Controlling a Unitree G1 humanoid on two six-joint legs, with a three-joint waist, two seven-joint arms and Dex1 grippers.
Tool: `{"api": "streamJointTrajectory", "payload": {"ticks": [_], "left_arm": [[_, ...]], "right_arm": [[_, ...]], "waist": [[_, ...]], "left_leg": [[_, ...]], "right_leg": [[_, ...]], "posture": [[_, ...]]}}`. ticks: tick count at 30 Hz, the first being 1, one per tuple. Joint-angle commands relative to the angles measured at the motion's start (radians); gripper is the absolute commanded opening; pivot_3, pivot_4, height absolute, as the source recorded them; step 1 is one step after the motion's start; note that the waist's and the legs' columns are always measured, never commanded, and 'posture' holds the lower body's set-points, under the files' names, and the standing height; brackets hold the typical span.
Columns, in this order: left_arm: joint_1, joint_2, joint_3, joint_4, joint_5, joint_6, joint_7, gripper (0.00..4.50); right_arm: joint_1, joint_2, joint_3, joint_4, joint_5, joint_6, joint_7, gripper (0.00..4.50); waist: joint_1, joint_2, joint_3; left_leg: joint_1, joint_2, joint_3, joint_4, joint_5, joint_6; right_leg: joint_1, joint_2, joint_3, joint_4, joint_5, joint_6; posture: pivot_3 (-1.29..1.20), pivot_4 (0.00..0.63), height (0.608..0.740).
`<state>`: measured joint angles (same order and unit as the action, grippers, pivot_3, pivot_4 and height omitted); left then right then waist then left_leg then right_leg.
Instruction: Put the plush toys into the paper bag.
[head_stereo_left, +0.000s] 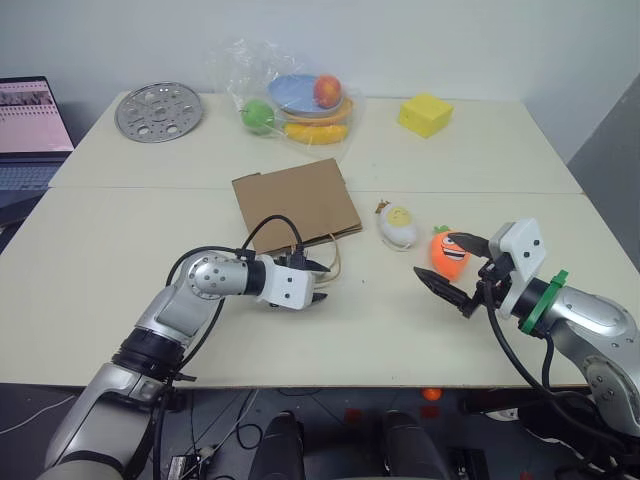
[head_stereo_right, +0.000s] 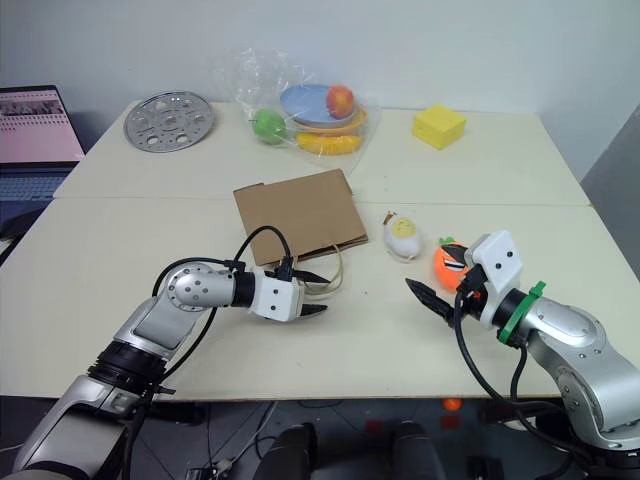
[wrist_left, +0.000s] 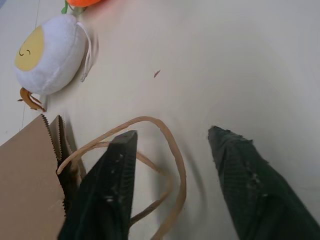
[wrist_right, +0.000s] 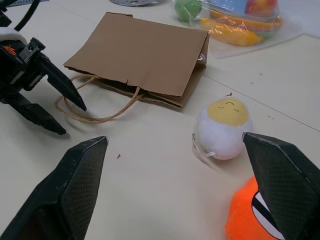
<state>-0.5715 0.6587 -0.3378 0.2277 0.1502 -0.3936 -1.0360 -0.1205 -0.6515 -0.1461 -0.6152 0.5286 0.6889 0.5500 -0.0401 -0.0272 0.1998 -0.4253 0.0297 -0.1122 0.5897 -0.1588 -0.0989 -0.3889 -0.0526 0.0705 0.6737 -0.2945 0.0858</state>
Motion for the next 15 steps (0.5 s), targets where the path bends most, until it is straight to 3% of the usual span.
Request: {"api": "streamJointTrajectory", "payload": {"ticks": [1,4,5,8,12,15], "left_arm": [[-0.028,-0.014,0.008,0.013,0.014,-0.037,0.028,1.10],[-0.047,-0.024,0.022,0.039,0.009,-0.034,0.043,0.14],[-0.053,-0.028,0.028,0.043,0.003,-0.024,0.044,0.04],[-0.057,-0.042,0.065,-0.005,-0.120,0.092,-0.020,0.04],[-0.095,-0.018,0.180,-0.205,-0.490,0.541,-0.148,0.04],[-0.132,0.015,0.230,-0.247,-0.594,0.738,-0.165,0.04]], "right_arm": [[-0.011,0.023,-0.022,-0.008,0.010,-0.022,-0.015,4.50],[-0.018,0.035,-0.009,-0.018,0.011,-0.017,-0.022,4.50],[-0.015,0.035,-0.003,-0.020,0.007,-0.017,-0.020,4.50],[0.000,0.021,0.019,-0.017,-0.013,-0.029,-0.004,4.50],[-0.015,0.014,0.044,0.015,-0.038,-0.044,0.011,4.50],[-0.031,0.018,0.065,0.034,-0.052,-0.054,0.018,4.50]], "waist": [[0.000,0.000,0.000],[-0.001,0.000,0.000],[0.000,0.000,0.000],[0.001,0.000,0.000],[-0.001,0.000,0.000],[-0.004,0.000,0.000]], "left_leg": [[0.000,0.000,0.000,0.000,0.000,0.000],[0.000,0.000,0.000,0.000,0.000,0.000],[0.000,0.000,0.000,0.000,0.000,0.000],[0.000,0.000,0.000,0.000,0.000,0.000],[0.000,0.000,-0.001,0.001,0.000,0.000],[0.001,0.000,-0.001,0.001,0.000,0.000]], "right_leg": [[0.000,0.000,0.000,0.000,0.000,0.000],[0.000,0.000,0.000,0.000,0.000,0.000],[0.000,0.000,0.000,0.001,0.000,0.000],[0.000,0.000,0.000,0.001,0.000,0.000],[0.000,0.000,-0.001,0.002,0.000,0.000],[0.000,0.000,-0.001,0.004,0.000,0.001]], "posture": [[0.00,0.150,0.740],[0.00,0.150,0.740],[0.00,0.150,0.740],[0.00,0.150,0.740],[0.00,0.150,0.740],[0.00,0.150,0.740]]}}
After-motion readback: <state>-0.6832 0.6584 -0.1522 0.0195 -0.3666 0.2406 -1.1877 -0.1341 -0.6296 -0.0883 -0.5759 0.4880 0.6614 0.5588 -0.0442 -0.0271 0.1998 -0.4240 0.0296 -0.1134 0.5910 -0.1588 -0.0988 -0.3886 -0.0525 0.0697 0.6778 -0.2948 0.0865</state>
